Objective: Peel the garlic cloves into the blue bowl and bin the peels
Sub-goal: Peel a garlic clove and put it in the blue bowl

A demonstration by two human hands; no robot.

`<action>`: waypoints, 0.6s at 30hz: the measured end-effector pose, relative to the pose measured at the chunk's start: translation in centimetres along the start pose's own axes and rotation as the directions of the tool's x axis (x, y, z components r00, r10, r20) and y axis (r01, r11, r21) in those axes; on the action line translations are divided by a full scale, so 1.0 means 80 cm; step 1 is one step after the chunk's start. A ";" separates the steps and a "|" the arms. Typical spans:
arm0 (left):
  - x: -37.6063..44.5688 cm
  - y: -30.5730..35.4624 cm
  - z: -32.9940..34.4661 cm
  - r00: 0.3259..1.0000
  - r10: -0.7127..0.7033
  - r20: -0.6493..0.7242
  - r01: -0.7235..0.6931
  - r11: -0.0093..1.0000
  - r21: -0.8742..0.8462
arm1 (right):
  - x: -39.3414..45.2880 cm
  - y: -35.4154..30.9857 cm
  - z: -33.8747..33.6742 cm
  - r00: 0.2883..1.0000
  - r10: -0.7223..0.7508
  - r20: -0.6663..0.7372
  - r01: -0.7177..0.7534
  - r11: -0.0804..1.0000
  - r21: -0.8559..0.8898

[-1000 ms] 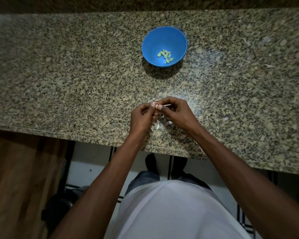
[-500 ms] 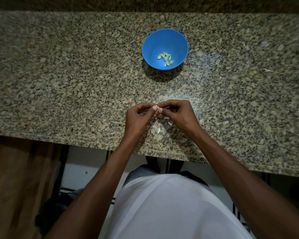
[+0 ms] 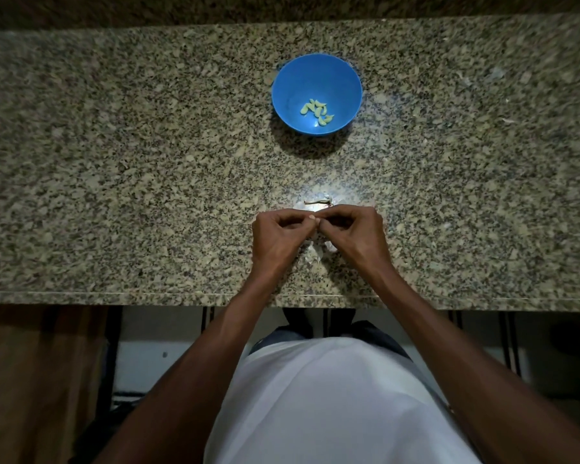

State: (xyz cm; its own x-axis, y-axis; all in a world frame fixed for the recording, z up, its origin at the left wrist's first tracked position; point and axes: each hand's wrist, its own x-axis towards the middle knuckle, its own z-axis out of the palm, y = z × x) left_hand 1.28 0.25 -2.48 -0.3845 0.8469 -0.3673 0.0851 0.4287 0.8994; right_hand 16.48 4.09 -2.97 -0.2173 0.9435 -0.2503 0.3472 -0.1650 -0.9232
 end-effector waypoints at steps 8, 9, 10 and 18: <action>-0.002 -0.007 -0.003 1.000 0.000 -0.006 0.000 0.999 -0.034 | -0.010 -0.003 0.014 0.997 0.016 -0.071 -0.015 1.000 0.018; -0.003 -0.007 -0.003 1.000 -0.006 -0.002 0.006 0.999 -0.035 | -0.013 -0.003 0.015 0.997 0.017 -0.075 -0.015 1.000 0.022; -0.002 -0.007 -0.003 1.000 -0.011 -0.002 0.011 0.999 -0.036 | -0.013 -0.003 0.015 0.997 0.014 -0.077 -0.013 1.000 0.024; -0.001 -0.009 -0.005 0.997 -0.074 0.009 0.075 0.992 -0.106 | -0.019 0.004 0.021 0.997 0.044 -0.066 -0.034 0.988 0.149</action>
State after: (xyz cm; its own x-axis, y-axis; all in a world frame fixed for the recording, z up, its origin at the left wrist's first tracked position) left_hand 0.85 -0.25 -3.04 -0.3815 0.8156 -0.4349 -0.0414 0.4550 0.8895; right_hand 15.36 2.11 -3.37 -0.1413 0.9520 -0.2715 0.2148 -0.2382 -0.9472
